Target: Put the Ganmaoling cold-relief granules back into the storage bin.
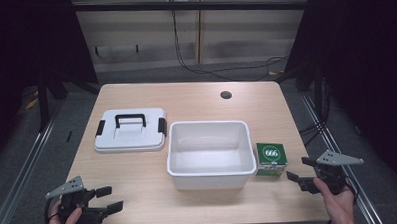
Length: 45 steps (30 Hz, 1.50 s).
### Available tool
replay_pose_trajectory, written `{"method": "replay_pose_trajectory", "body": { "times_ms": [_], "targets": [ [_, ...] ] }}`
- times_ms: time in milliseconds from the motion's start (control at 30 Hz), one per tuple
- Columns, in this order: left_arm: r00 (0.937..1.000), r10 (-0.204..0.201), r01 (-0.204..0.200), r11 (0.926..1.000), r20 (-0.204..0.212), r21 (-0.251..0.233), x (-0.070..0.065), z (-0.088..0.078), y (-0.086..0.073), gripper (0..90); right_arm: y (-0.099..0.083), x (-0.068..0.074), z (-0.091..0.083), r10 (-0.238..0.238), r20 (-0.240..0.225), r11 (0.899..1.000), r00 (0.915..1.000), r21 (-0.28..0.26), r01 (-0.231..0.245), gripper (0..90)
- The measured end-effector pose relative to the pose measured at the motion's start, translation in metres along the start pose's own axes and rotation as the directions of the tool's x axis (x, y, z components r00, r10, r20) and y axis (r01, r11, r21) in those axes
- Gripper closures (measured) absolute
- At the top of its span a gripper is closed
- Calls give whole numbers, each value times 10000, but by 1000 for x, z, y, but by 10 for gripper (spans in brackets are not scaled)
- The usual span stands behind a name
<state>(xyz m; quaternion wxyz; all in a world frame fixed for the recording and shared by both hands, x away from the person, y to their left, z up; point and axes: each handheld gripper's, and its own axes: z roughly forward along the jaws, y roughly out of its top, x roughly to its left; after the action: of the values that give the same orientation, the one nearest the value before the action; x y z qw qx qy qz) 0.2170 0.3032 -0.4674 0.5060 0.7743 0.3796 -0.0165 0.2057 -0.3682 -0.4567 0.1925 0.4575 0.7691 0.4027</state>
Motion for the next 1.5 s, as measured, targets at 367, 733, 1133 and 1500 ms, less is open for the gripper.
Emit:
{"method": "replay_pose_trajectory", "body": {
  "times_ms": [367,733,1133,1500],
  "targets": [
    [10000,2,-2,10000,-10,28,0,0,0,160,3,2,2,-13,-1007,9997,9949,238,37,135],
    [10000,-18,18,10000,-36,-10,0,0,0,160,10,5,1,-104,-1138,9995,9935,296,139,137],
    [10000,-55,56,10000,-68,23,1,0,-1,160,44,14,-1,-625,-2008,9950,9776,636,767,135],
    [9999,-51,51,10000,-111,26,1,0,-1,160,75,13,2,-1156,-2912,9895,9496,493,1355,131]
  ]
}}
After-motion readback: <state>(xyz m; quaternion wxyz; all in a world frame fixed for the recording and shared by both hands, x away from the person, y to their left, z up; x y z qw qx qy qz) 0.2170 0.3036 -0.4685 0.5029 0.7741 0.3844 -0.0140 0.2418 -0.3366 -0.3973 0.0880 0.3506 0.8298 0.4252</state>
